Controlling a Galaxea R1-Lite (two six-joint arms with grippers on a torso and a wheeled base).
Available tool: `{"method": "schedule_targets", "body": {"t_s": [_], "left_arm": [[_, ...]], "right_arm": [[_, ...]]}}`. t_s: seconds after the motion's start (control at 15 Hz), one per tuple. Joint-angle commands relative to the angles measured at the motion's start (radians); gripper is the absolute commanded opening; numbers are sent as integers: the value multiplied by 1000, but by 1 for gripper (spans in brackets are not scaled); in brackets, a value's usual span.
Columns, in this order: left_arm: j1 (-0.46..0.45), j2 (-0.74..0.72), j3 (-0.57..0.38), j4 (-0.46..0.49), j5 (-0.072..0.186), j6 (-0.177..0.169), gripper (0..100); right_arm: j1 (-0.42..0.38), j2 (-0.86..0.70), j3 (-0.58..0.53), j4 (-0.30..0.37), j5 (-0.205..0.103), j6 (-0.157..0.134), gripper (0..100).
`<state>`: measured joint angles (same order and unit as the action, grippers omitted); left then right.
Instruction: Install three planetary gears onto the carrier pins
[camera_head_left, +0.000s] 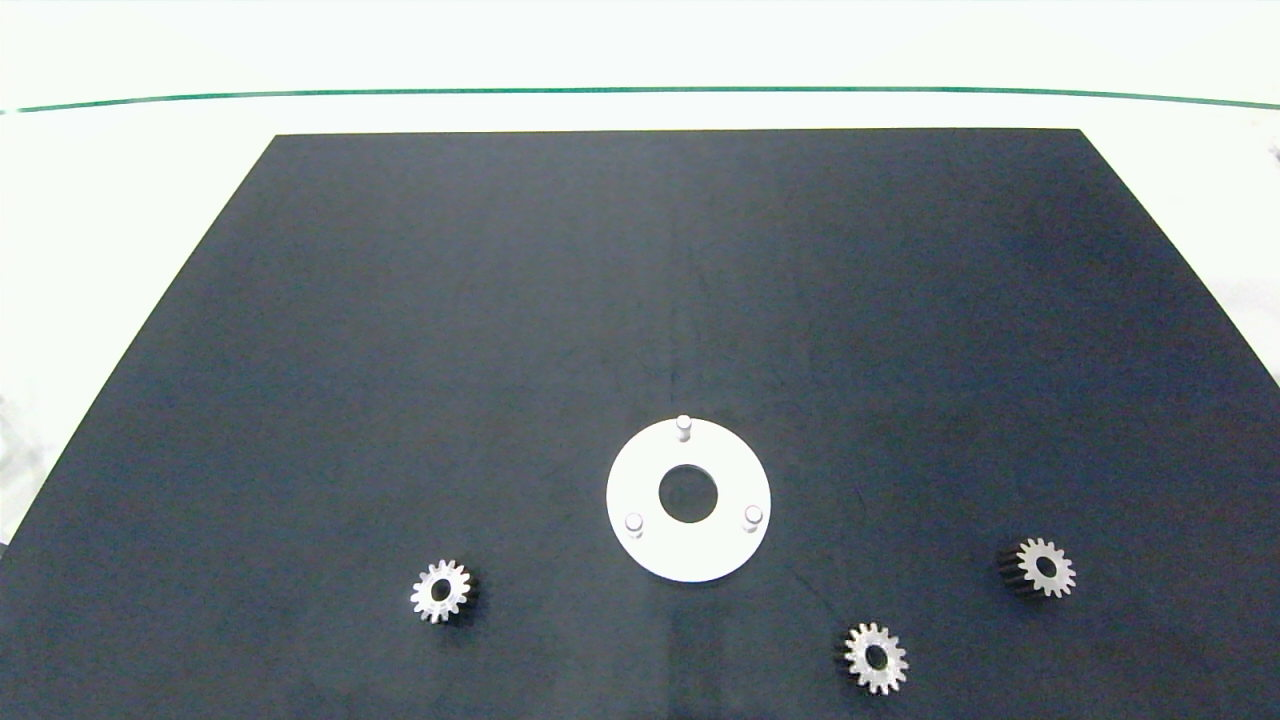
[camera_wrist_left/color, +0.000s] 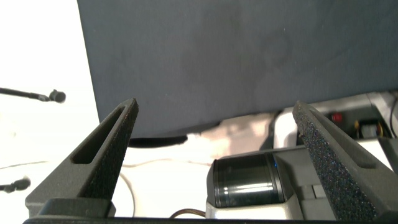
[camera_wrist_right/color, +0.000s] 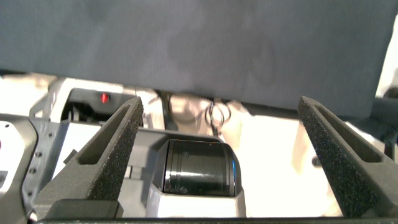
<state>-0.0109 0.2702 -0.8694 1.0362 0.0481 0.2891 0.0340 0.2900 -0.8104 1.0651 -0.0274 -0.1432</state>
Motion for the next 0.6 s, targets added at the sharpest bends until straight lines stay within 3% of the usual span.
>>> {"method": "schedule_targets", "body": {"t_s": [0.07,0.27,0.33,0.4,0.6], "left_arm": [[2,188,-40,7,-1,4,100],[-6,290,-42,4,-5,1,100],[-20,325,-42,2,-17,2,100],[-46,354,-42,2,-30,2,100],[-126,448,-42,-38,-30,-5,100]], "right_arm": [[0,144,-19,7,-6,2,100],[-5,245,-42,7,-8,2,100],[-5,285,-56,7,-8,5,100],[-3,321,-67,7,-8,7,100],[-5,400,-98,4,-6,8,100]]}}
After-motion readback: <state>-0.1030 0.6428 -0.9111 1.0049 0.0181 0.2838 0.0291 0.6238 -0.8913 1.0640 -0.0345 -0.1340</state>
